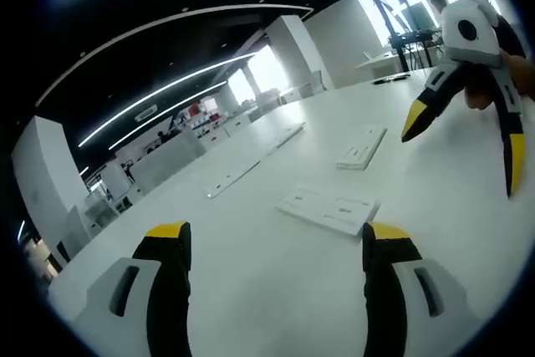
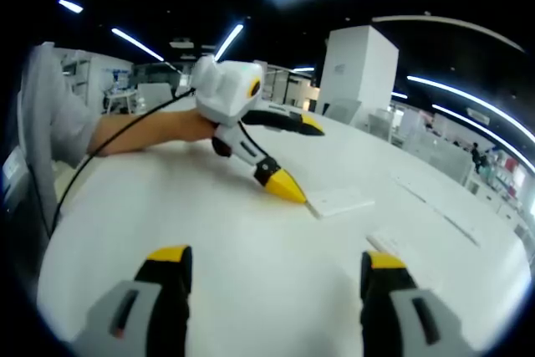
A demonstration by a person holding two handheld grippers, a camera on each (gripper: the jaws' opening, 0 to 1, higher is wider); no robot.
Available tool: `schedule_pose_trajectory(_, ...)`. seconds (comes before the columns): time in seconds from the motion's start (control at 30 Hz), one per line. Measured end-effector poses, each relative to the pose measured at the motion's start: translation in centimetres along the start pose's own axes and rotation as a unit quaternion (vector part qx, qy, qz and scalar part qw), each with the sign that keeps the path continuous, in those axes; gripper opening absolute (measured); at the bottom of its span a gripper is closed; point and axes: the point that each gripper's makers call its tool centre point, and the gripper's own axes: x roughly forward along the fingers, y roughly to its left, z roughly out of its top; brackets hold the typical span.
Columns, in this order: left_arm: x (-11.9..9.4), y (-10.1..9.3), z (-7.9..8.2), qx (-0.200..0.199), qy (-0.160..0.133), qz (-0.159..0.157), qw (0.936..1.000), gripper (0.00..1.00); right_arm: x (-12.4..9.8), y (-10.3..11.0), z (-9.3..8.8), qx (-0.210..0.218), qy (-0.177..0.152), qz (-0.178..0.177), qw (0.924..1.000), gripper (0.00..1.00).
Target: Locate the socket holder cover, grip the socket holder cover, clip it into the socket holder slot.
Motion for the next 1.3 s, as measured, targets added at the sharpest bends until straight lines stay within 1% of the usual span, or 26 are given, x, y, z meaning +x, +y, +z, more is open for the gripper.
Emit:
schedule_pose_trajectory(0.43,0.11,0.13,-0.12,-0.006,0.002,0.002,1.0,0.84,0.01,0.0,0.07,-0.001,0.0,0.0,1.0,0.83)
schedule_pose_trajectory(0.6,0.12,-0.14,-0.18,-0.017,0.001,-0.005,0.9998,0.82,0.01,0.02,0.09,0.0,0.0,0.0,1.0,0.83)
schedule_pose_trajectory(0.7,0.21,0.06,-0.24,-0.019,0.003,-0.005,0.9998,0.82,-0.01,0.09,0.1,-0.001,0.0,0.0,1.0,0.83)
schedule_pose_trajectory(0.9,0.17,-0.35,-0.13,-0.022,0.001,-0.012,0.9997,0.84,-0.01,0.01,0.15,-0.003,0.0,0.0,1.0,0.83)
schedule_pose_trajectory(1.03,0.16,-0.32,-0.21,-0.028,0.002,-0.013,0.9995,0.84,-0.03,0.07,0.15,-0.005,0.0,0.0,1.0,0.83)
schedule_pose_trajectory(1.2,0.27,0.19,-0.24,-0.037,0.0,-0.011,0.9992,0.82,-0.03,0.1,0.12,-0.005,0.0,0.0,1.0,0.83)
schedule_pose_trajectory(1.3,0.31,0.06,-0.34,-0.038,0.002,-0.011,0.9992,0.83,-0.03,0.12,0.12,-0.006,0.0,0.0,1.0,0.83)
